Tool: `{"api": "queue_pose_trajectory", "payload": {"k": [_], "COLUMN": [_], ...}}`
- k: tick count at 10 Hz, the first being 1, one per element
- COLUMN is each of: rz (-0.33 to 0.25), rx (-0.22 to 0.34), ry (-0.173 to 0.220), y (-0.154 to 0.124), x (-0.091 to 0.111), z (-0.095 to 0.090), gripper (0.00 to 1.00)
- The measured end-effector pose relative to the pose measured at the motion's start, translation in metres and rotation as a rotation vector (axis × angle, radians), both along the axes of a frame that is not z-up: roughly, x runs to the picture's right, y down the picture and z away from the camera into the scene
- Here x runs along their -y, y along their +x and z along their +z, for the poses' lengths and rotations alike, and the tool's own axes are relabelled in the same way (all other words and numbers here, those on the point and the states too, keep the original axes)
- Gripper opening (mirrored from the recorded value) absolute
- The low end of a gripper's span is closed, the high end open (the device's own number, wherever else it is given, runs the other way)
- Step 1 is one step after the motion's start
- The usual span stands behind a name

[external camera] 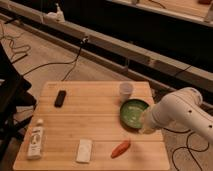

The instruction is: Place the bottle in the ceramic bowl

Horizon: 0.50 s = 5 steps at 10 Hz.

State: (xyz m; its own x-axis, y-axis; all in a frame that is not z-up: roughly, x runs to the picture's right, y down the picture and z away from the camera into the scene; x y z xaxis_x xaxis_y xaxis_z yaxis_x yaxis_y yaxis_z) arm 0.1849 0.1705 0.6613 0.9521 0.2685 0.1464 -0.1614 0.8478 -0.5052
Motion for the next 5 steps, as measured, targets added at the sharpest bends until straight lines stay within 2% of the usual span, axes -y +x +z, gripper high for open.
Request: {"api": "queue_pose_trajectory", "payload": {"k": [5], "rz": [0.001], "rx": [0.008], "ry": [-0.001], "y": [-0.0016], "x": [-0.0001], "z": [0.0001], "gripper": [0.44]}}
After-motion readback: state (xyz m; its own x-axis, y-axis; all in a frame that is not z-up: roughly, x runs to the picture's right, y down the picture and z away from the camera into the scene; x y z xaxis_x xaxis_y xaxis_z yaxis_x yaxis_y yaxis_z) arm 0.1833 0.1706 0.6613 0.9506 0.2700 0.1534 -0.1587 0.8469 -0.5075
